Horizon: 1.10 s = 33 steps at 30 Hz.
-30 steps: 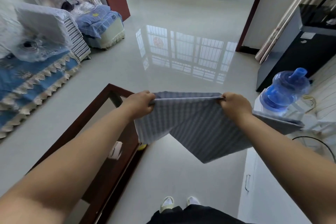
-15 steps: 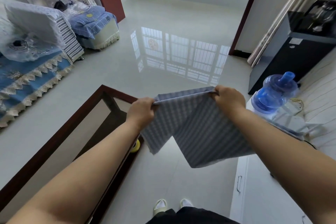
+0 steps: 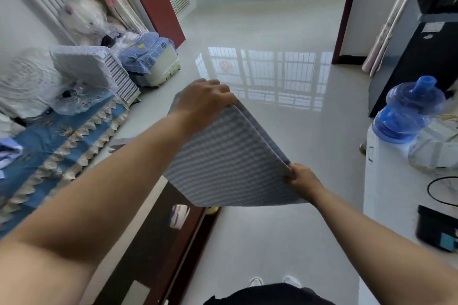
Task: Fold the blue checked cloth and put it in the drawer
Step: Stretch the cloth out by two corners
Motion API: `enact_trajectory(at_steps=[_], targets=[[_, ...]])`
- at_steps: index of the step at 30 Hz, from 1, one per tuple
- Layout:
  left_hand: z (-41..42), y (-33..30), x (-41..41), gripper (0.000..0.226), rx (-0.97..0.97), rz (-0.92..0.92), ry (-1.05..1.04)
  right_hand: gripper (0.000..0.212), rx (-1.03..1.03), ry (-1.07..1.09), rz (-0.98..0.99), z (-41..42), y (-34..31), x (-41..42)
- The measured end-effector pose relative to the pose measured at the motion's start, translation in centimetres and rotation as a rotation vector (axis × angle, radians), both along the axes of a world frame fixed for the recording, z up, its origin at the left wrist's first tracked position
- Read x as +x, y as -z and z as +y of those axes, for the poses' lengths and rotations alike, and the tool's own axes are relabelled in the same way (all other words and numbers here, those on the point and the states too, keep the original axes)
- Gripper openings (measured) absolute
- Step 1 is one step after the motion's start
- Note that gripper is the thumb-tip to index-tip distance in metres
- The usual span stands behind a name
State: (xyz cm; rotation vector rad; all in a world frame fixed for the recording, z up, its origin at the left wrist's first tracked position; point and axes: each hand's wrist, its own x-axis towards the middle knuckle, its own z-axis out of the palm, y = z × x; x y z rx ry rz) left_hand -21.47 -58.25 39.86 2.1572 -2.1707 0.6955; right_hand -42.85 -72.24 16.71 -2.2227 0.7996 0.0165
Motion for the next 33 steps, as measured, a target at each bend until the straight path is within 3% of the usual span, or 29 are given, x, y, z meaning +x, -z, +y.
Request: enact_trajectory(at_steps=[6,10,14,17,19,21,24,25,27,30,32,33], targets=[[3.0,-2.8,3.7,0.027,-0.236,0.064,-0.106,0.048,-0.047,-0.033,0.179,0.2,-0.4,1.1],[6.6,-1.5,7.5,0.028,-0.348,0.200,-0.306,0.035,0.037,0.056,0.104,-0.8,-1.1,1.1],[10.4,0.7,9.8,0.025,-0.261,0.325,-0.489,0.036,-0.327,-0.091,0.073,-3.5,-3.9,1.3],[13.3,2.7,10.5,0.023,-0.134,0.291,-0.571,0.018,-0.675,-0.235,-0.117,-5.9,-7.4,0.8],[14.7,3.9,10.7,0.035,-0.144,0.179,-0.502,0.019,-0.785,-0.316,-0.314,-6.7,-9.1,0.3],[15.8,4.9,10.8,0.034,-0.168,0.103,-0.359,0.025,-0.828,-0.411,-0.376,-6.7,-10.9,0.0],[16.6,5.6,11.0,0.015,-0.045,0.061,-0.232,0.047,-0.681,-0.322,-0.117,-6.7,-13.1,0.3],[16.6,6.0,11.1,0.023,0.026,0.064,-0.250,0.046,-0.586,-0.245,0.031,-6.9,-13.6,0.9],[15.4,6.4,10.2,0.027,0.176,0.270,-0.478,0.028,-0.417,-0.166,0.235,-7.6,-13.7,2.5],[12.8,8.2,10.5,0.026,0.385,0.290,-0.601,0.030,-0.348,-0.147,0.332,-7.7,-12.9,4.2],[12.3,9.7,11.0,0.007,0.446,0.364,-0.676,0.030,-0.328,-0.121,0.367,-7.4,-11.9,4.8],[12.0,10.3,11.4,0.021,0.484,0.452,-0.698,0.029,-0.329,-0.107,0.369,-7.3,-11.6,4.8]])
